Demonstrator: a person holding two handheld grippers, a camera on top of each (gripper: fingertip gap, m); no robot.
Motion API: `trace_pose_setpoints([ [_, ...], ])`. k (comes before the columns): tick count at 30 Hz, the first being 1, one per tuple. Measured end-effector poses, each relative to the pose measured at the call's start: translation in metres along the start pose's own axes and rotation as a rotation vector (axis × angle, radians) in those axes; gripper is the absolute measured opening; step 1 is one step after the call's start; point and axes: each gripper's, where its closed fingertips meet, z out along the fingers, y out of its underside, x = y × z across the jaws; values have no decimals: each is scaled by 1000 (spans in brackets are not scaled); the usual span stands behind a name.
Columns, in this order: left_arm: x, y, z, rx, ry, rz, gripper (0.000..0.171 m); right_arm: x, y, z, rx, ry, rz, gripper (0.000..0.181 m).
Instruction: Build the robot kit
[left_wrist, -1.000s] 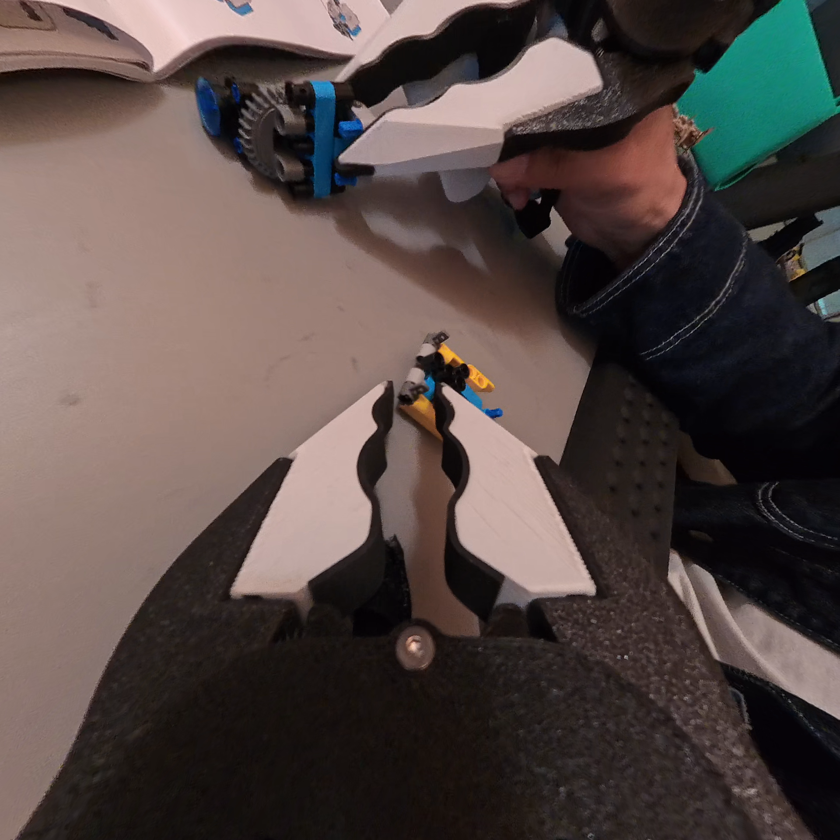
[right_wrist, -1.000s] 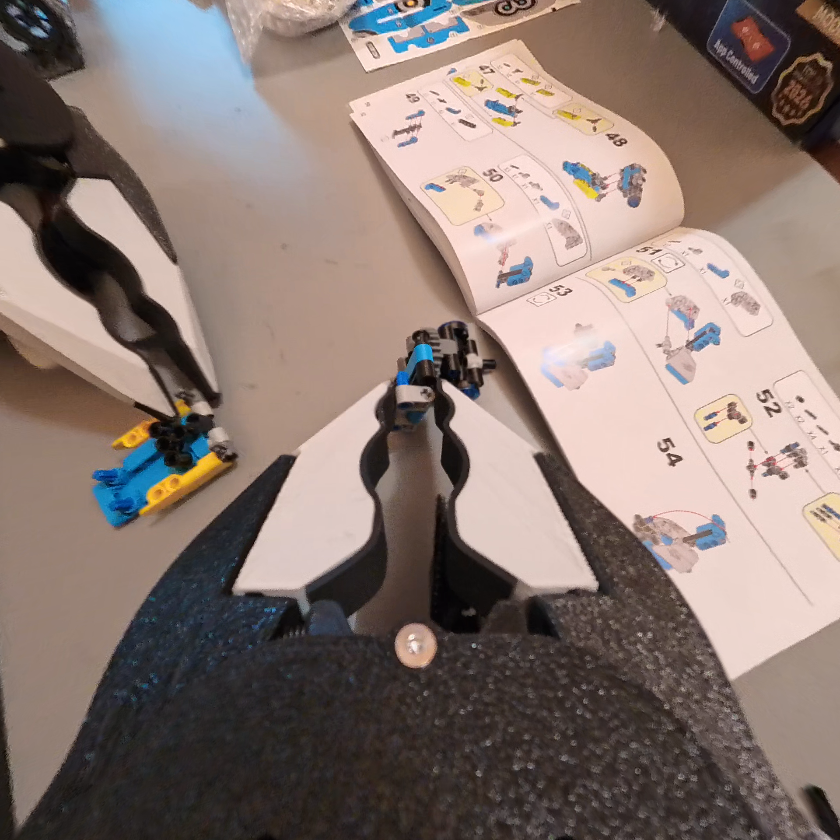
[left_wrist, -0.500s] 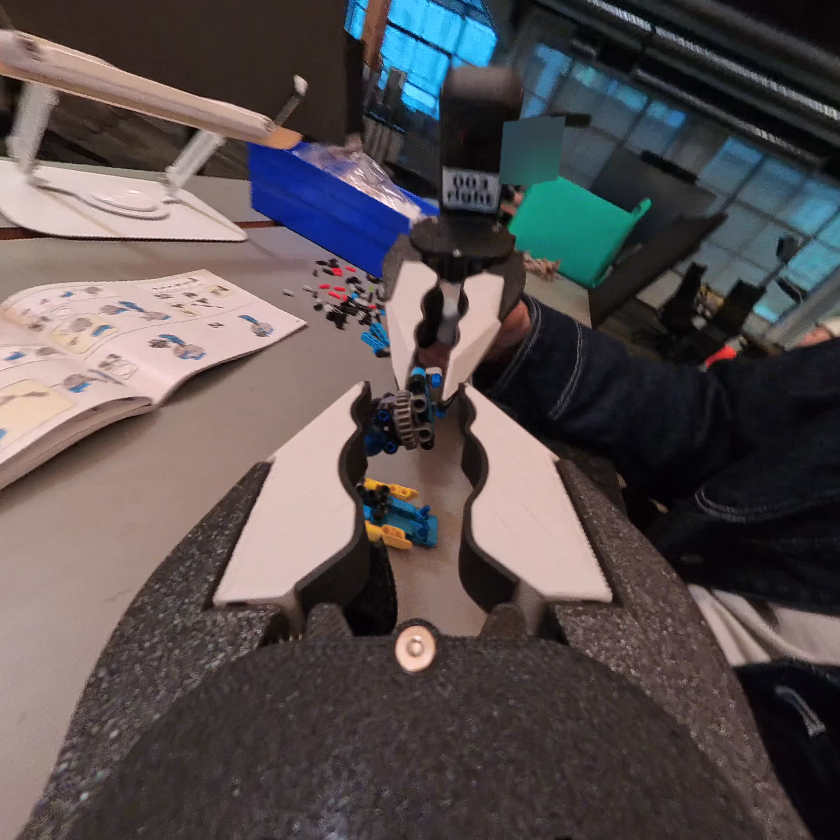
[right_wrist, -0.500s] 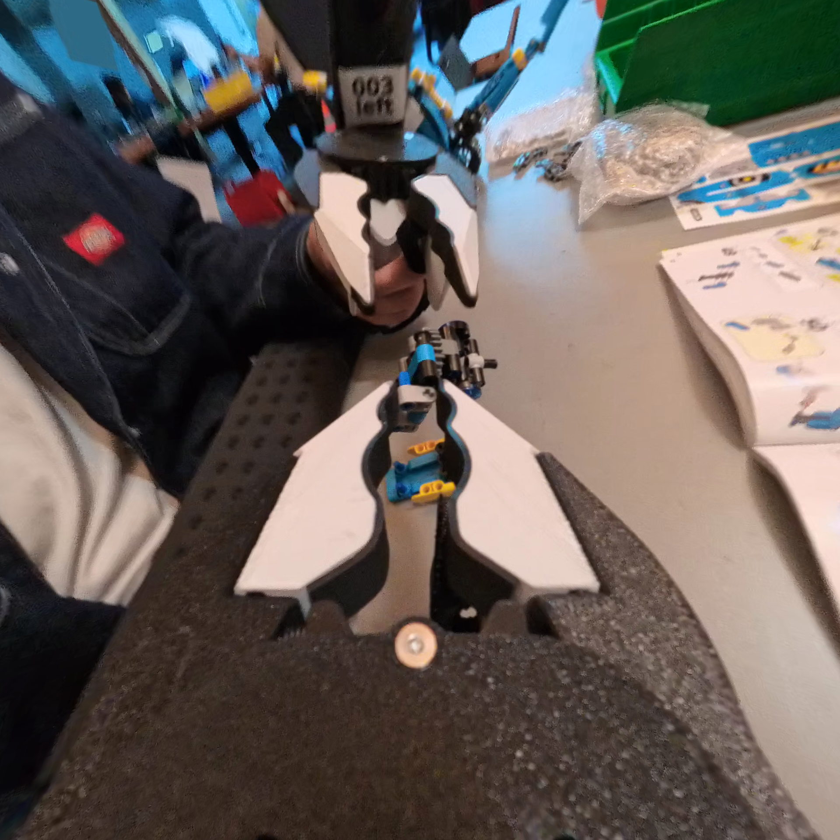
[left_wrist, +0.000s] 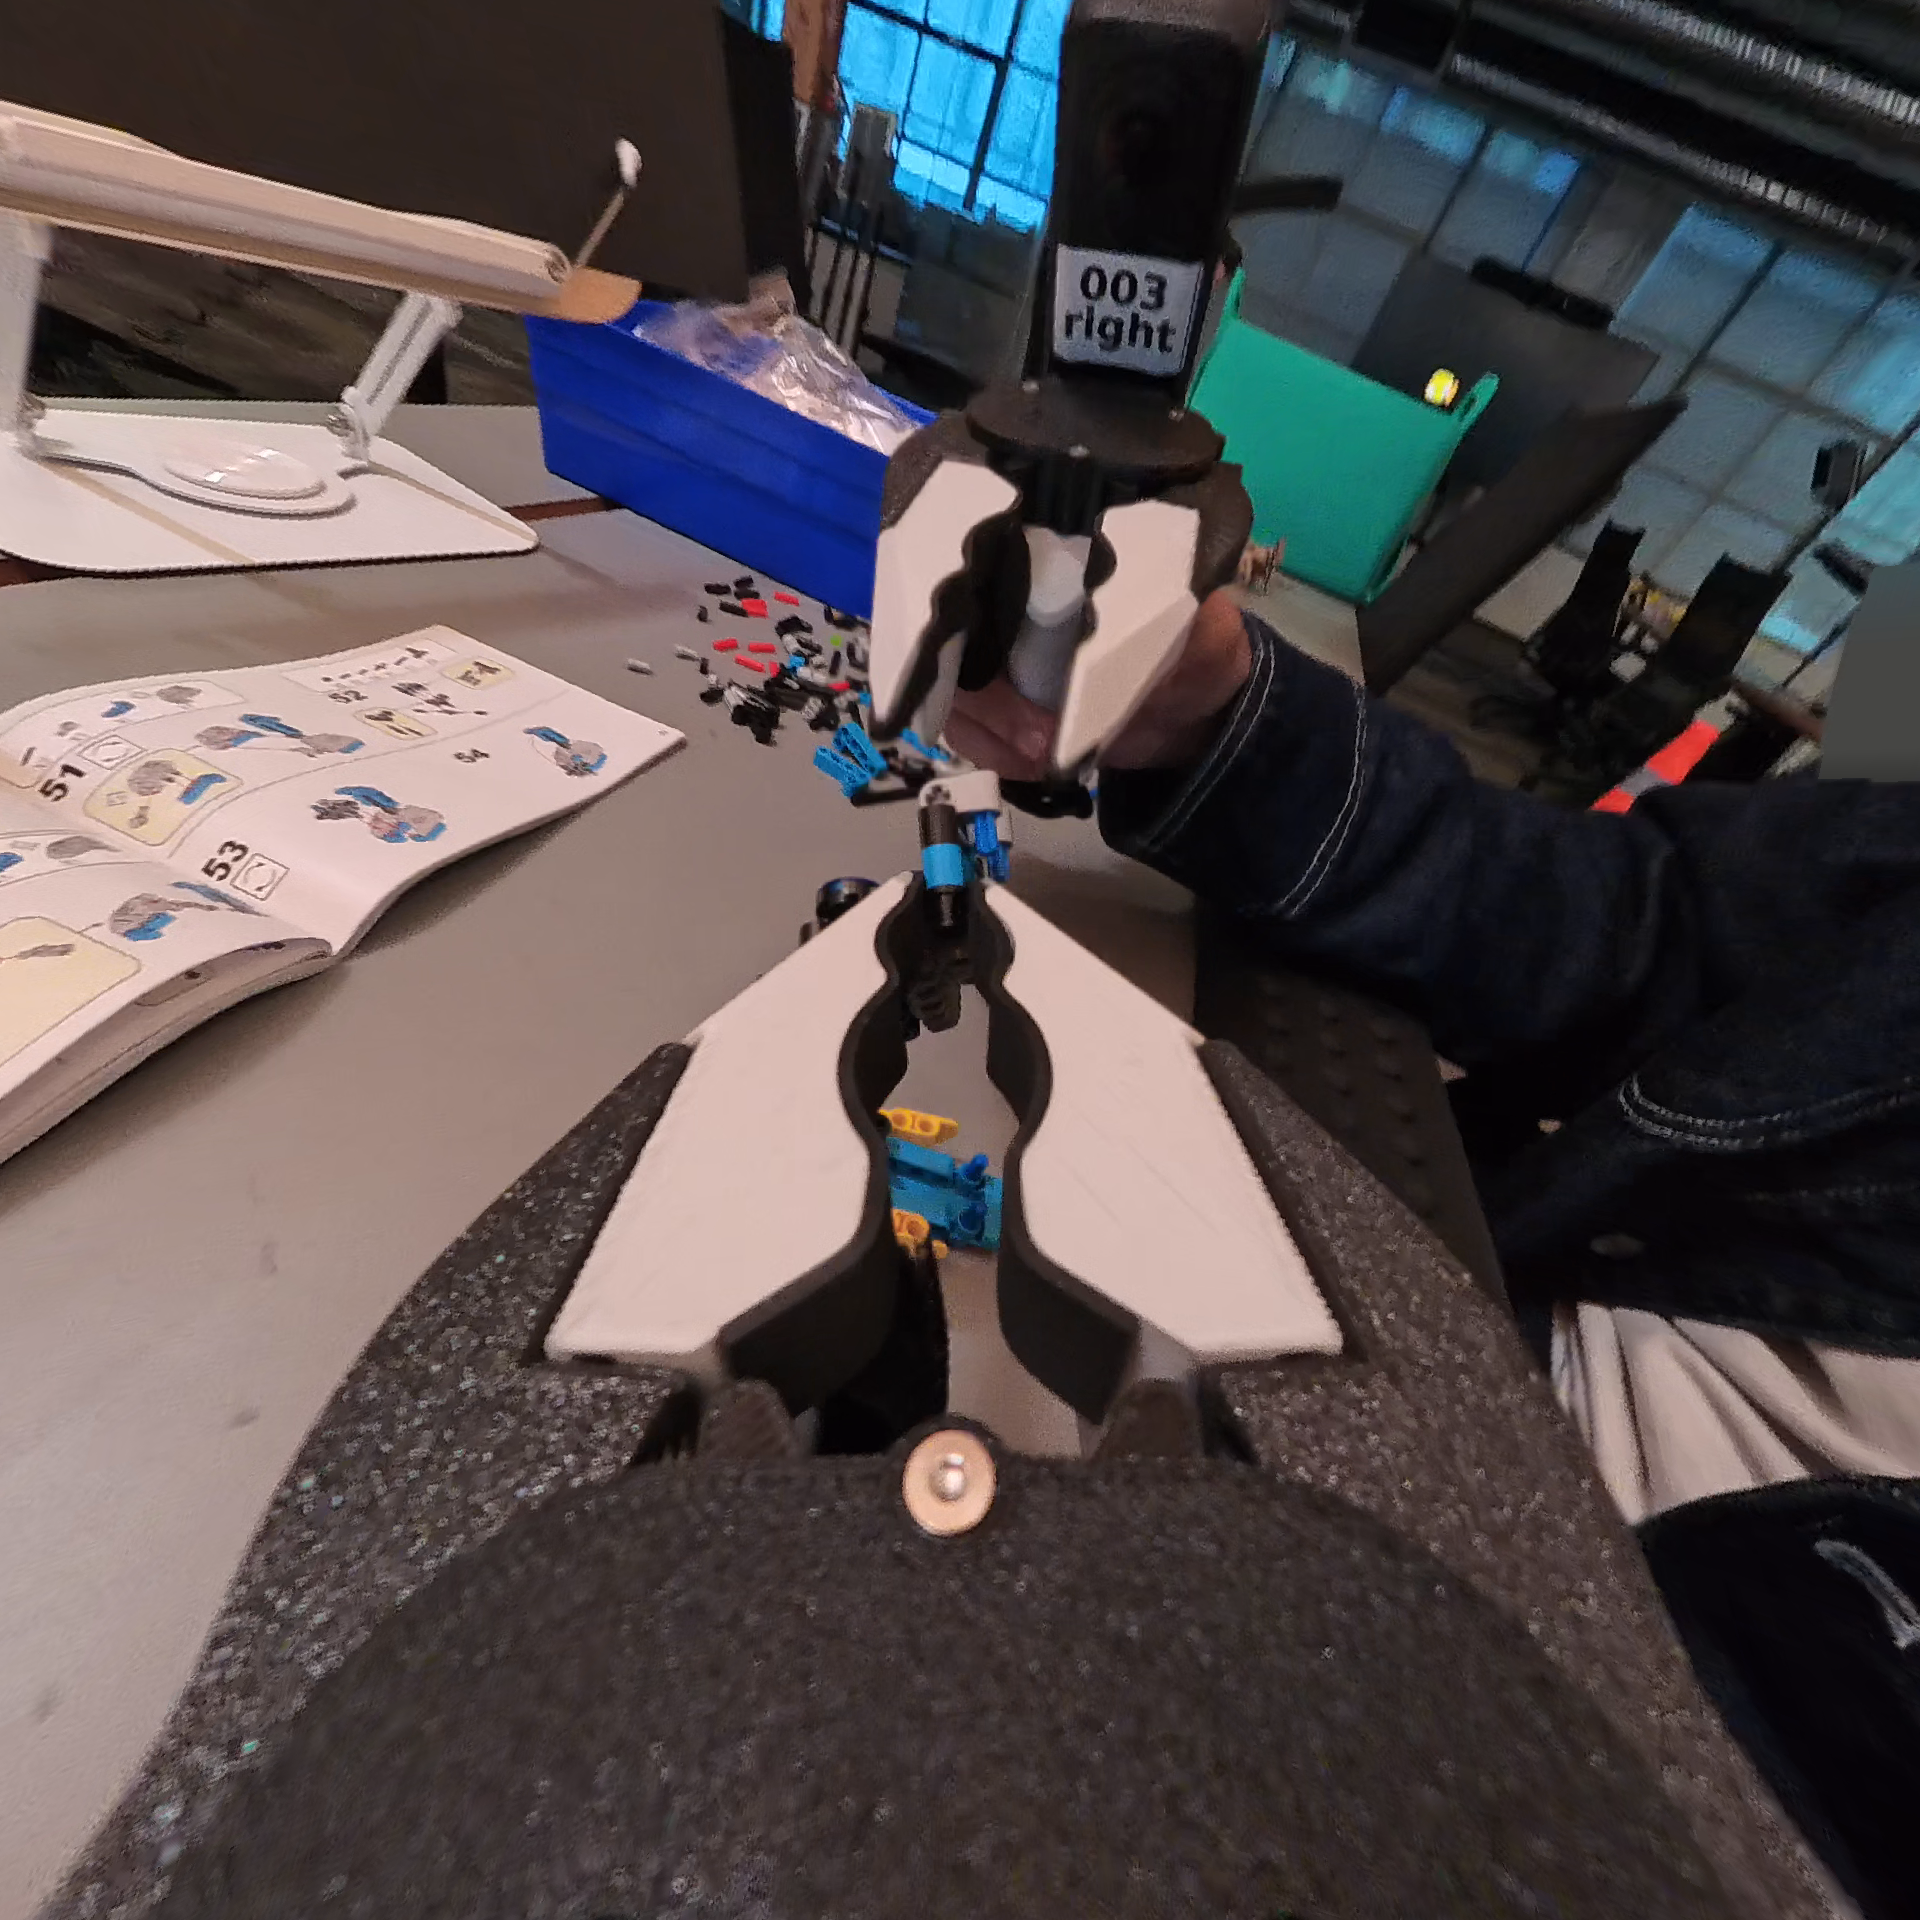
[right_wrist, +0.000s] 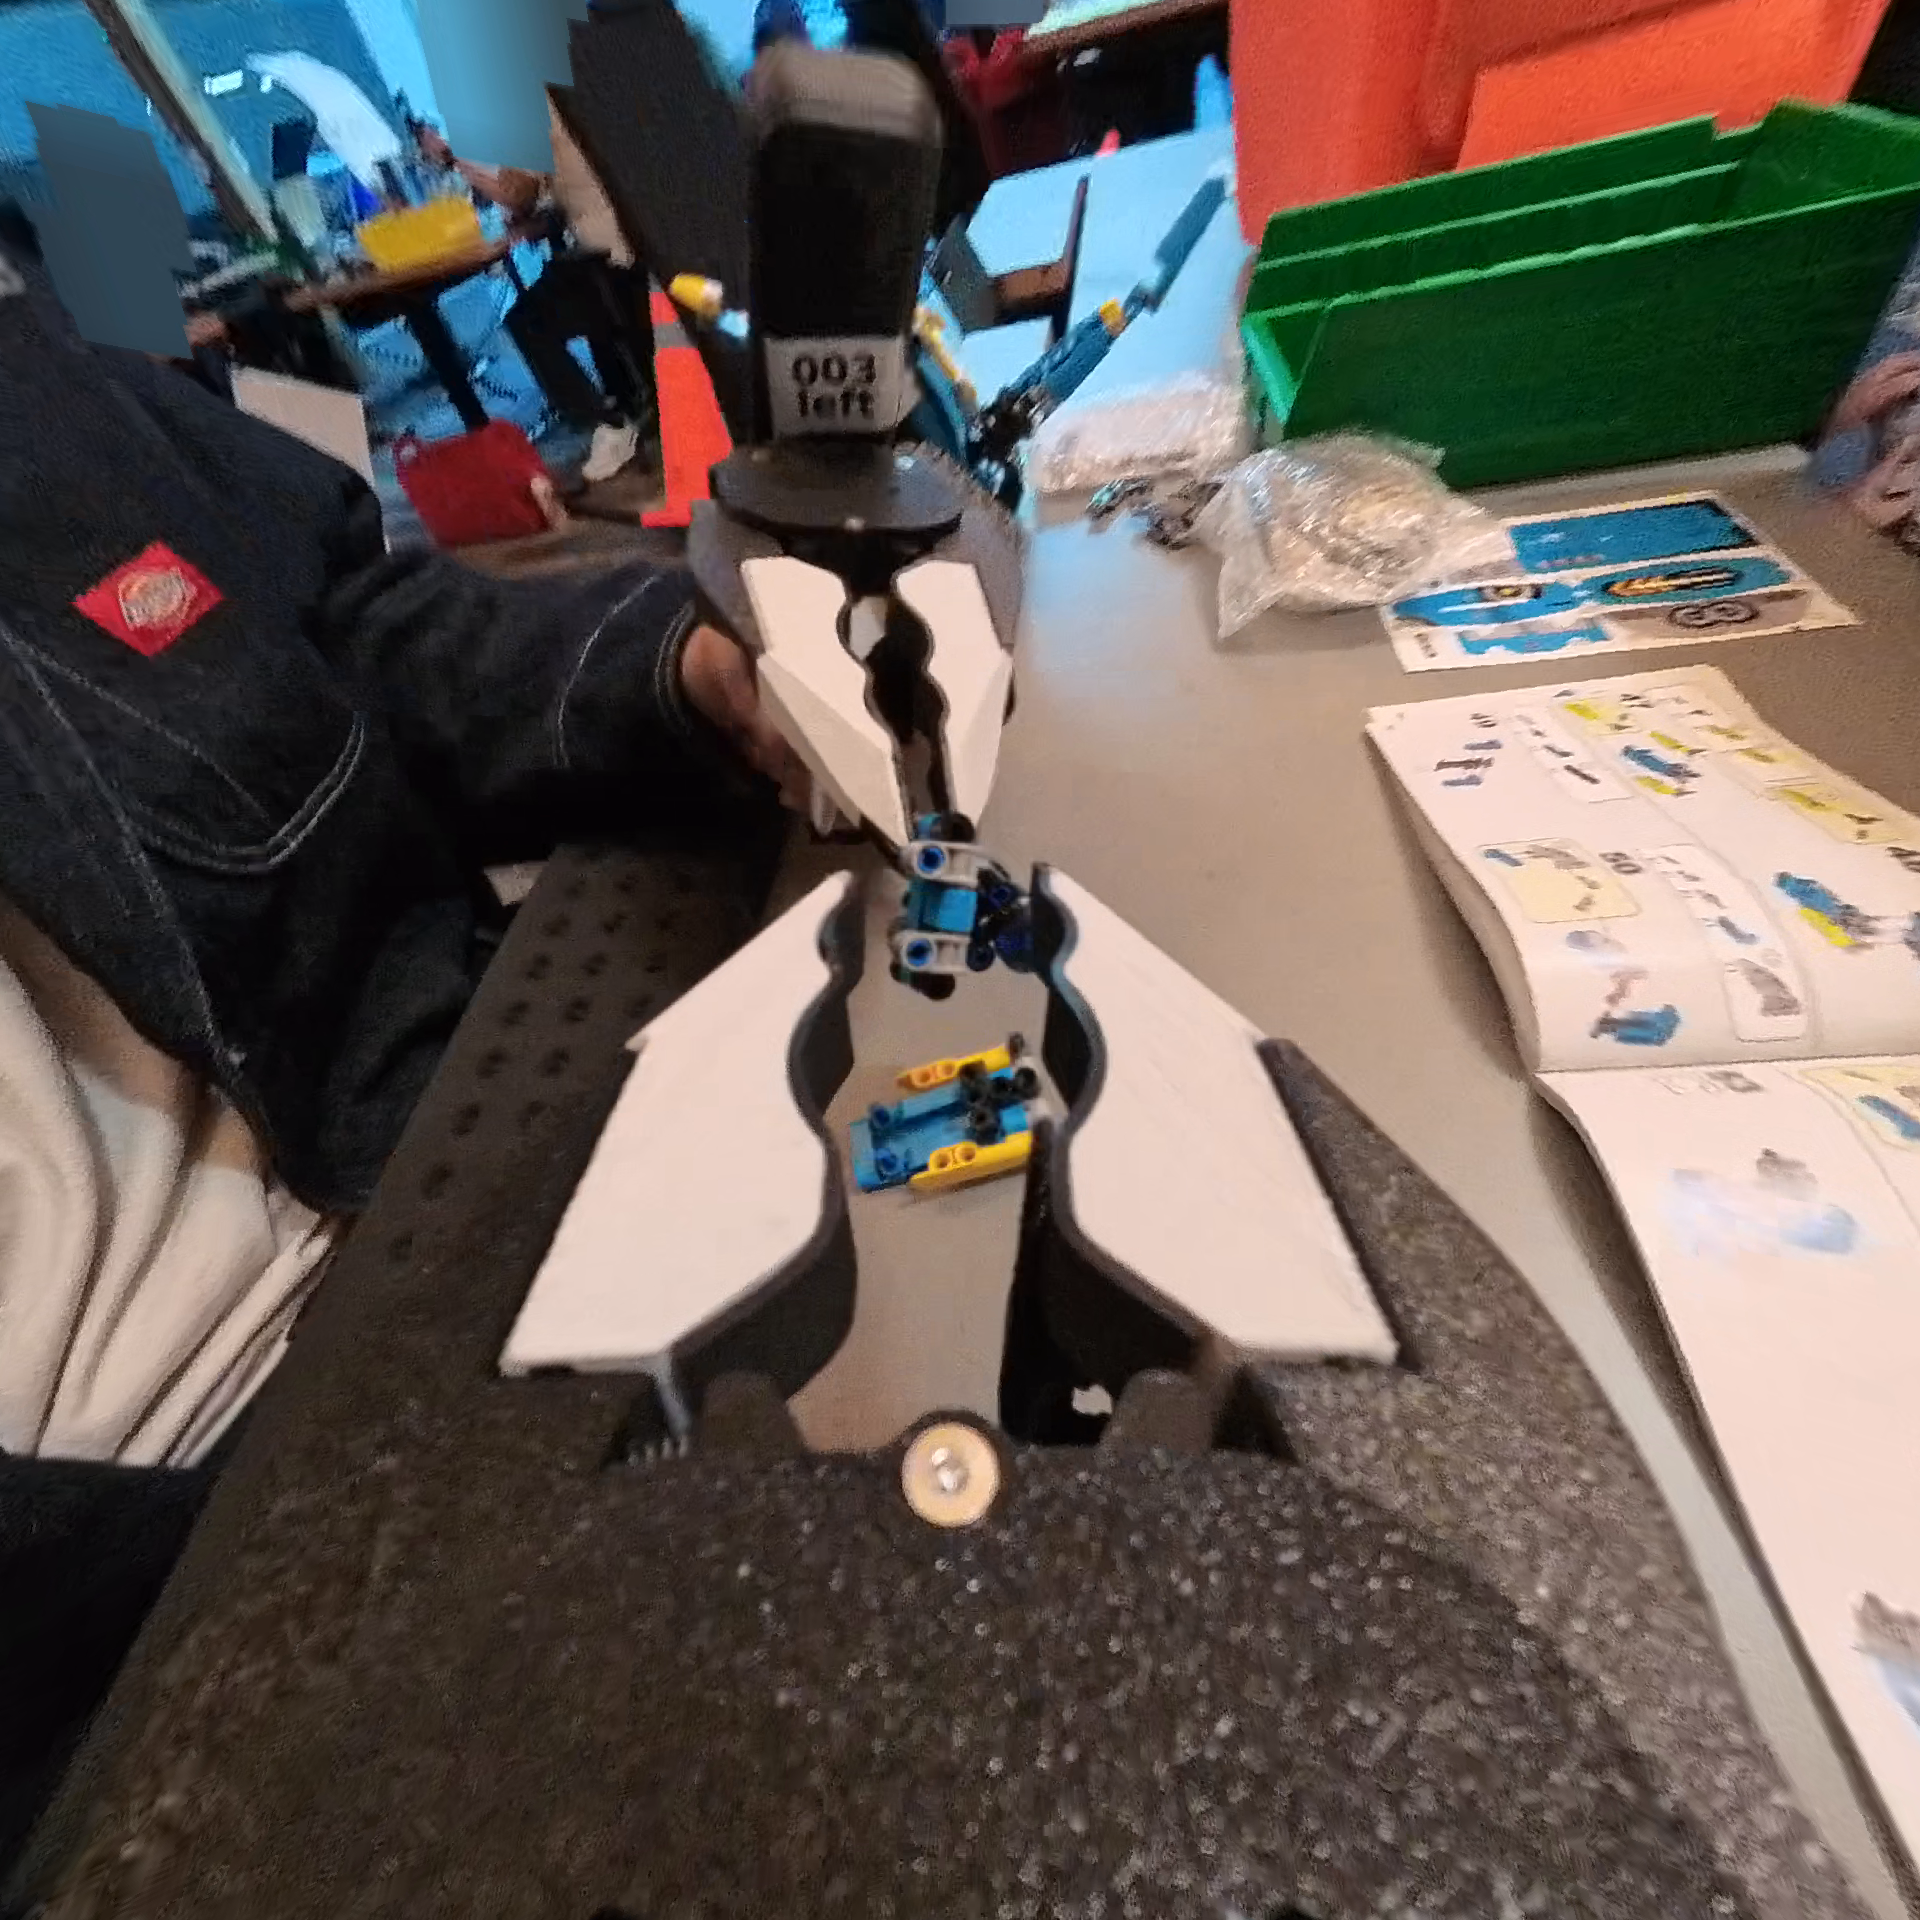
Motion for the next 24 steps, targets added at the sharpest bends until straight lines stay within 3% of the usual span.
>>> trace_pose_setpoints([
  [3, -2, -6, -3, 28, -23, 21, 7, 12, -16, -21, 116, 39, 61, 32],
  [5, -5, -1, 0, -9, -84, 118, 7, 7, -19, -21, 127, 9, 54, 30],
  [10, 3, 15, 11, -113, -158, 393, 7, -6, 9, 9, -93, -1, -90, 17],
  [20, 5, 24, 16, -160, -156, 409, 7, -9, 29, 19, -190, 5, -155, 9],
  [24, 8, 15, 14, -97, -135, 371, 9, -12, 19, 16, -155, -1, -149, 6],
])
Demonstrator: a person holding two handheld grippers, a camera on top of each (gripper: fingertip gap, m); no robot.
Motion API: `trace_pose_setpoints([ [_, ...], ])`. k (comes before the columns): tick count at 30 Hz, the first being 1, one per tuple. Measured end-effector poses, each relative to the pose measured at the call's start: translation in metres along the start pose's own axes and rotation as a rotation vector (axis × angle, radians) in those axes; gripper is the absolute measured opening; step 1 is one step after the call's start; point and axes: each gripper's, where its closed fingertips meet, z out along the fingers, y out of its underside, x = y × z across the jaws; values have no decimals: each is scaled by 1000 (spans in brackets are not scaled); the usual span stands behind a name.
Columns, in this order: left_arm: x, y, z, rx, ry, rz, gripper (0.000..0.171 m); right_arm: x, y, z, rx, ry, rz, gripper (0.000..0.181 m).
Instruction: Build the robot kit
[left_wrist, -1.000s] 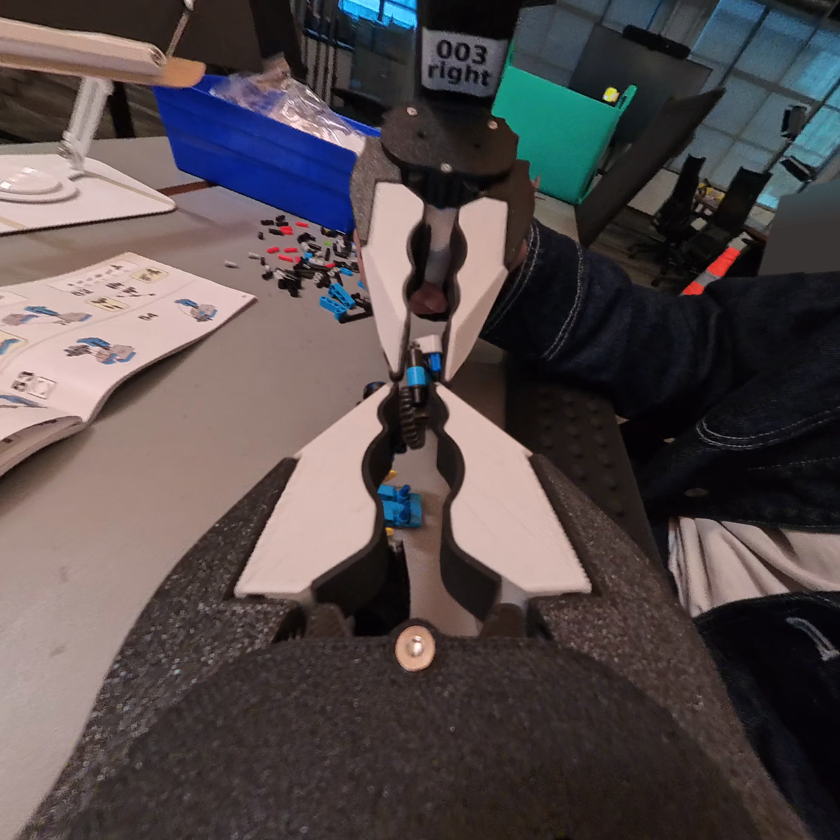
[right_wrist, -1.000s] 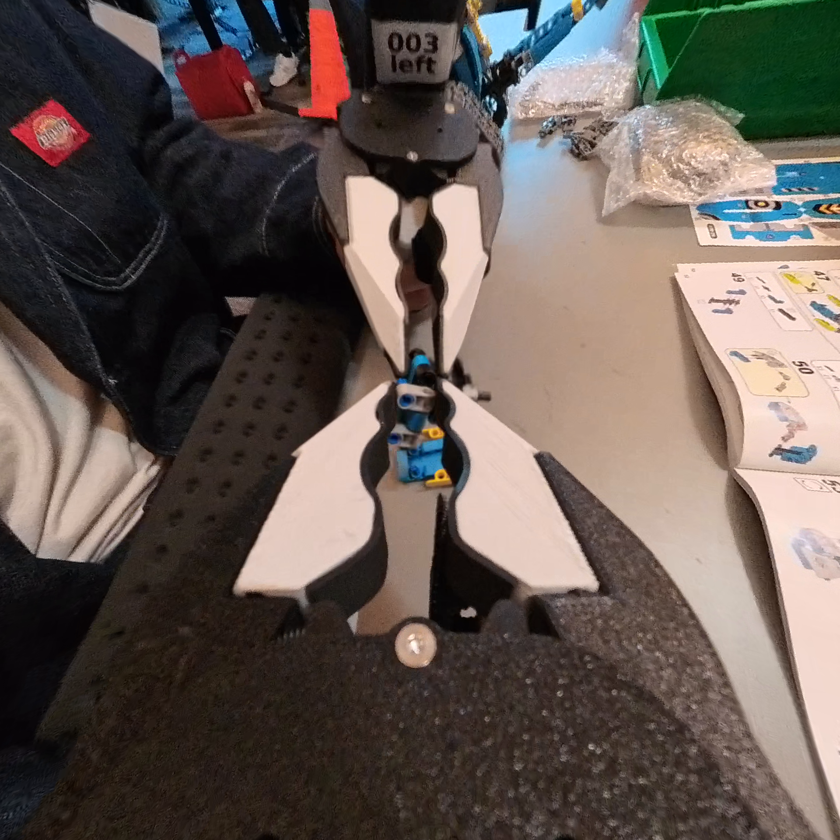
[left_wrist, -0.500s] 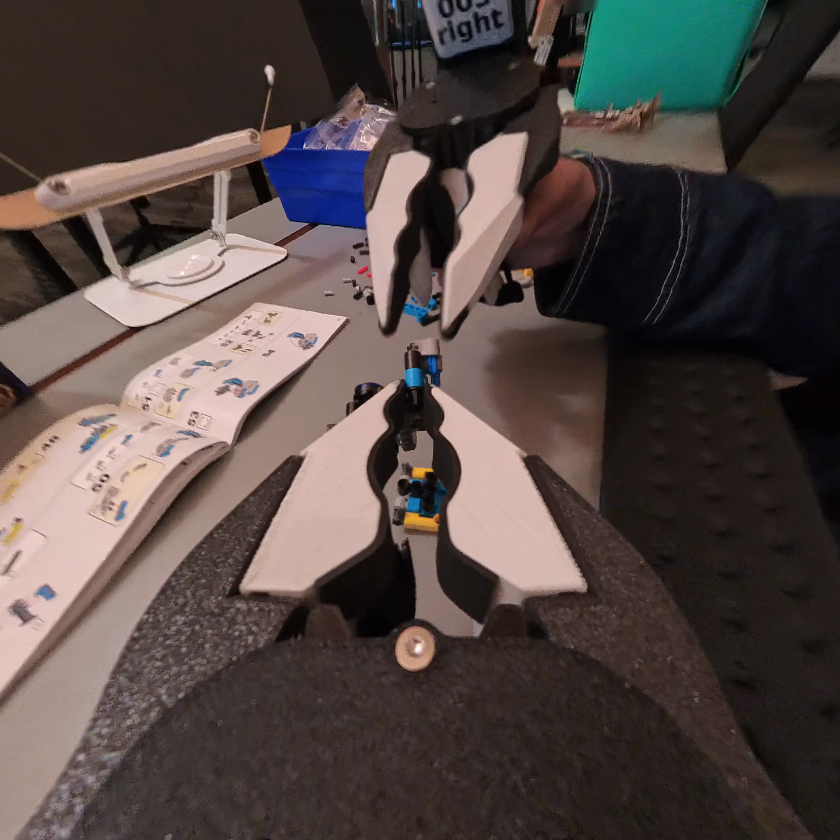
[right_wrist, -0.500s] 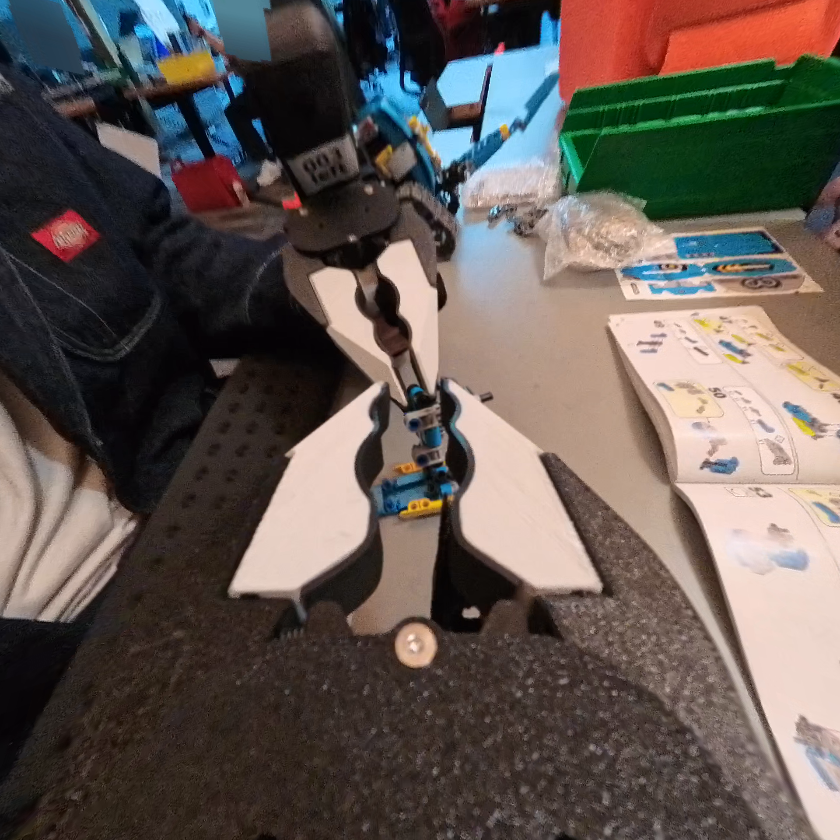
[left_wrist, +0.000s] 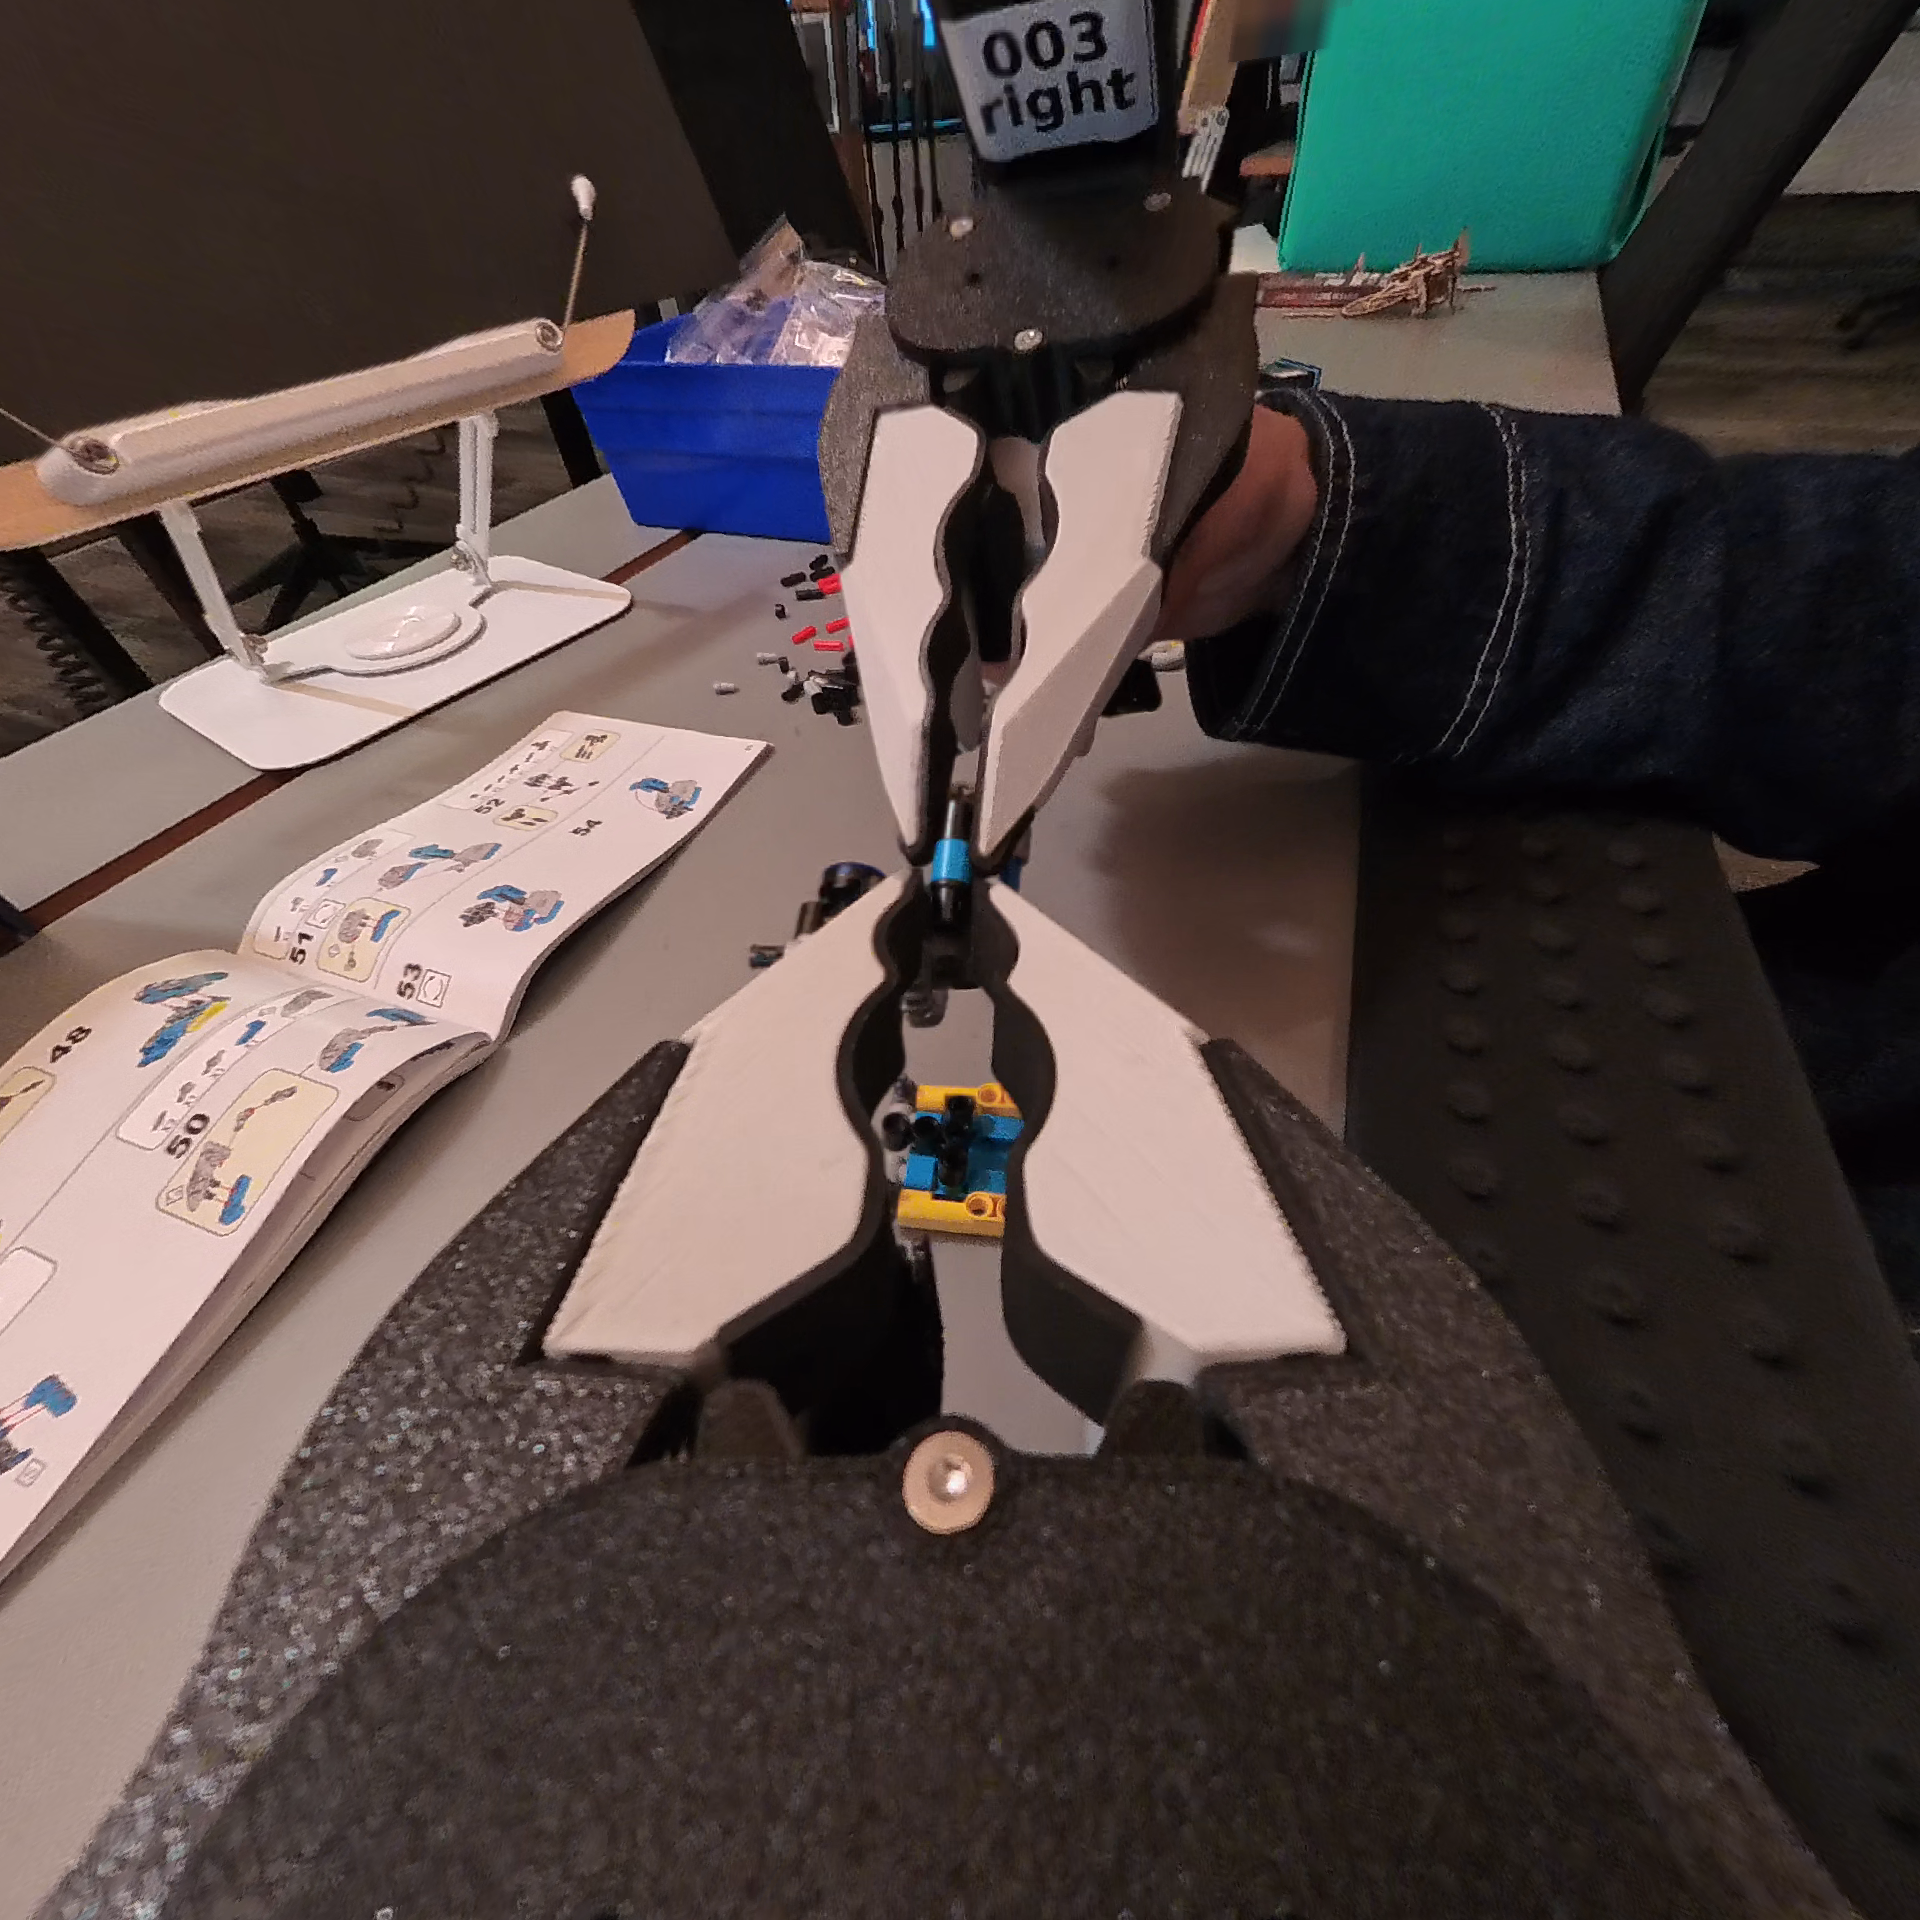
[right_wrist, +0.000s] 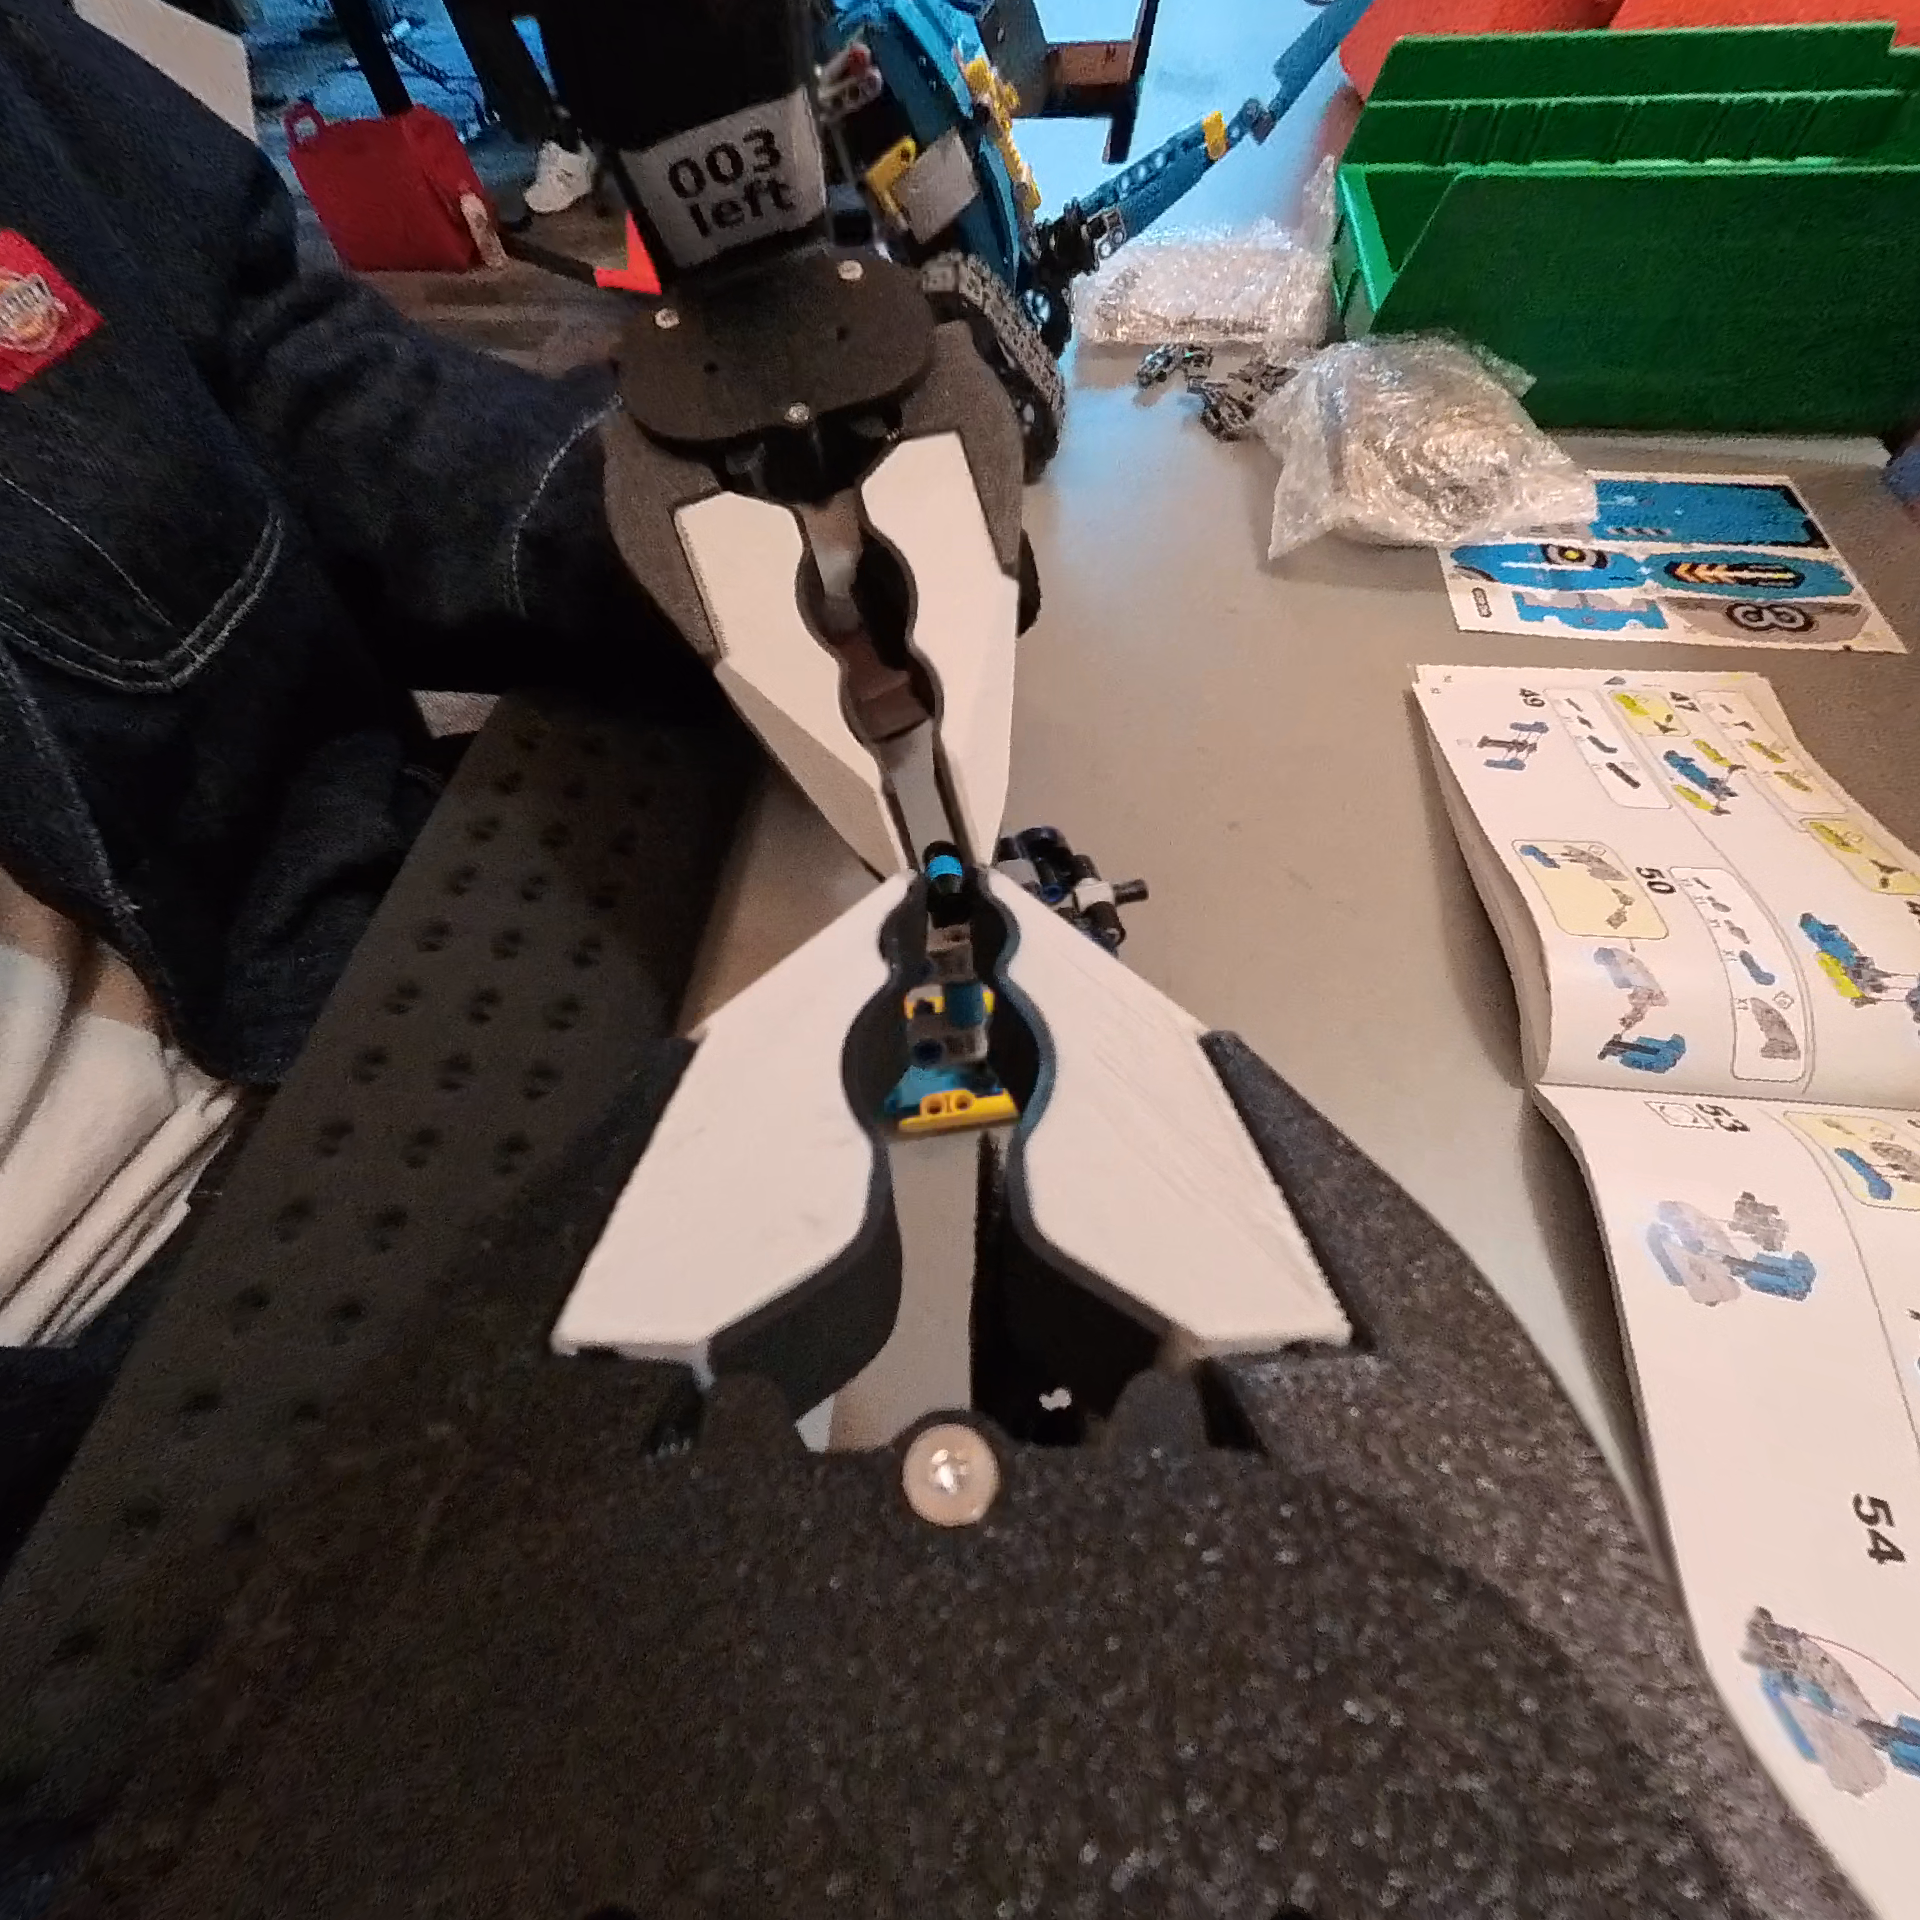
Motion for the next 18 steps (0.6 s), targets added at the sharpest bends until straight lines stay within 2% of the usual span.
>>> trace_pose_setpoints([
  [5, 2, 2, -2, -10, 29, -29, 6, -1, 3, 2, 24, -45, 61, 6],
  [8, 0, 7, -1, -47, 12, -34, 5, 2, 8, 5, 13, -24, 52, 8],
  [10, -1, 3, -2, -23, 14, -54, 5, 1, 4, 4, 49, -18, 35, 8],
  [13, -3, 2, -2, -16, -3, -50, 6, 3, 2, 3, 20, 2, 33, 7],
  [15, 0, -7, -4, 33, 8, -40, 7, -2, -4, -3, 71, -56, 82, 6],
  [18, 1, -12, -8, 65, 22, -46, 3, 0, -5, -10, 105, -63, 103, 6],
])
